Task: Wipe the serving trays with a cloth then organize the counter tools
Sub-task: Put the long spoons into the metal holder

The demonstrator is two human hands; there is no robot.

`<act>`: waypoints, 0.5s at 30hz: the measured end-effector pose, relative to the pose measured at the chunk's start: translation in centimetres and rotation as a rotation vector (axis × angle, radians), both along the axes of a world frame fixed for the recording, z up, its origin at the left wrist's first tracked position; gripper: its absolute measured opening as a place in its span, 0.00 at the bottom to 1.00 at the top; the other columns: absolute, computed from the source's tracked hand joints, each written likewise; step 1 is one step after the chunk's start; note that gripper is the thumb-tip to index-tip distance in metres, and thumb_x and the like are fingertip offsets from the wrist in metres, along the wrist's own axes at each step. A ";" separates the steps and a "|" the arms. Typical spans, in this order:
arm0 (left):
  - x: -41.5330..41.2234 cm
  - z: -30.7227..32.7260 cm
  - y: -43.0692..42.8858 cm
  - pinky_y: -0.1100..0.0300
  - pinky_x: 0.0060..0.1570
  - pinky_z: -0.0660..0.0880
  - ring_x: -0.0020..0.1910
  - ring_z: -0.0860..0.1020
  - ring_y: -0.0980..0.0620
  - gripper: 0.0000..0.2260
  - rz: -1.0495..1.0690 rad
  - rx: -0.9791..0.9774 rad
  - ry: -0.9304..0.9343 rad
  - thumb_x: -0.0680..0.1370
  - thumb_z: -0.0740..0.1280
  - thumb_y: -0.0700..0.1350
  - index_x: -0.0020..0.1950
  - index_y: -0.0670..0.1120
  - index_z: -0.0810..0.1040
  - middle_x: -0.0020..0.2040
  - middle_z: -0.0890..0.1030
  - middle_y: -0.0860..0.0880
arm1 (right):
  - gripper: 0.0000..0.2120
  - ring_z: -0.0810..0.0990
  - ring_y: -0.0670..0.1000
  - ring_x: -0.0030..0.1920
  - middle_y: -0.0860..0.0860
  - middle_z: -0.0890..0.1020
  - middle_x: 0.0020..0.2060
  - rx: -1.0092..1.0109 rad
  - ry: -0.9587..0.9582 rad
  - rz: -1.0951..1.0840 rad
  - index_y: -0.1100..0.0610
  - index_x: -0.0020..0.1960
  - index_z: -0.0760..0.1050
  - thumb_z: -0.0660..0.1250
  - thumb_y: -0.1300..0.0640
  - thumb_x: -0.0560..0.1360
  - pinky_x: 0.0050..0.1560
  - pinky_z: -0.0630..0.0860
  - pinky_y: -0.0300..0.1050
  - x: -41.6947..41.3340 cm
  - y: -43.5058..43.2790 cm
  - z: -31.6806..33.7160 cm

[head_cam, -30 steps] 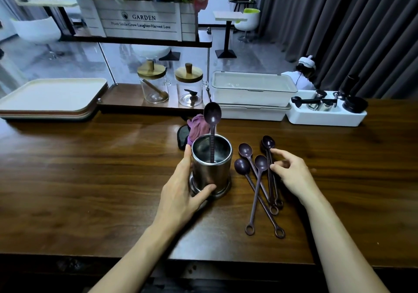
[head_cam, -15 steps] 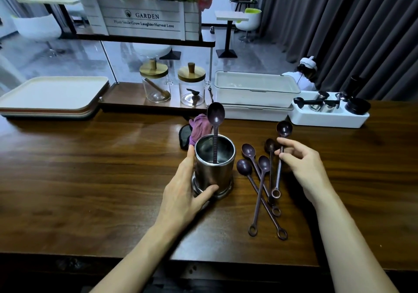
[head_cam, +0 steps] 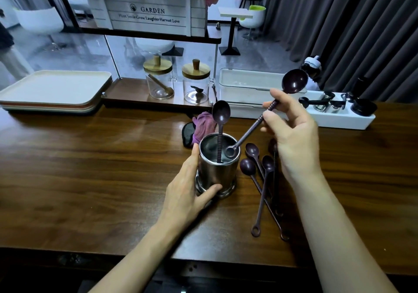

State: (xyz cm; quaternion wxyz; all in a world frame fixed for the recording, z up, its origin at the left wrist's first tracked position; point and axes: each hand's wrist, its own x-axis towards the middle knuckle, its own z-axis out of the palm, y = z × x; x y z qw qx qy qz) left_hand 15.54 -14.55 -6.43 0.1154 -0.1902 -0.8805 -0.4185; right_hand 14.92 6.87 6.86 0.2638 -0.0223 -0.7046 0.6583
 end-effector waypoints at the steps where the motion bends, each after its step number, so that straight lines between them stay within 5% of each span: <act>1: 0.0 0.0 0.0 0.61 0.65 0.70 0.71 0.74 0.55 0.54 0.000 0.003 0.001 0.73 0.77 0.56 0.78 0.71 0.35 0.77 0.69 0.54 | 0.20 0.79 0.45 0.38 0.46 0.84 0.52 0.041 0.007 -0.023 0.52 0.68 0.77 0.68 0.65 0.79 0.45 0.78 0.36 -0.1 -0.5 -0.1; 9: 0.0 0.0 -0.1 0.63 0.65 0.70 0.72 0.73 0.57 0.52 0.004 0.013 0.008 0.73 0.77 0.57 0.79 0.69 0.37 0.78 0.68 0.56 | 0.24 0.80 0.46 0.41 0.43 0.82 0.53 0.366 -0.064 -0.007 0.47 0.71 0.74 0.68 0.64 0.78 0.44 0.79 0.37 0.0 -2.8 -3.7; 15: 0.0 0.1 0.0 0.63 0.63 0.70 0.71 0.73 0.57 0.53 0.008 0.018 0.009 0.73 0.77 0.57 0.78 0.71 0.36 0.77 0.69 0.56 | 0.18 0.83 0.44 0.52 0.40 0.83 0.54 0.361 -0.147 0.048 0.43 0.67 0.78 0.69 0.56 0.78 0.54 0.82 0.51 0.7 -2.4 -4.6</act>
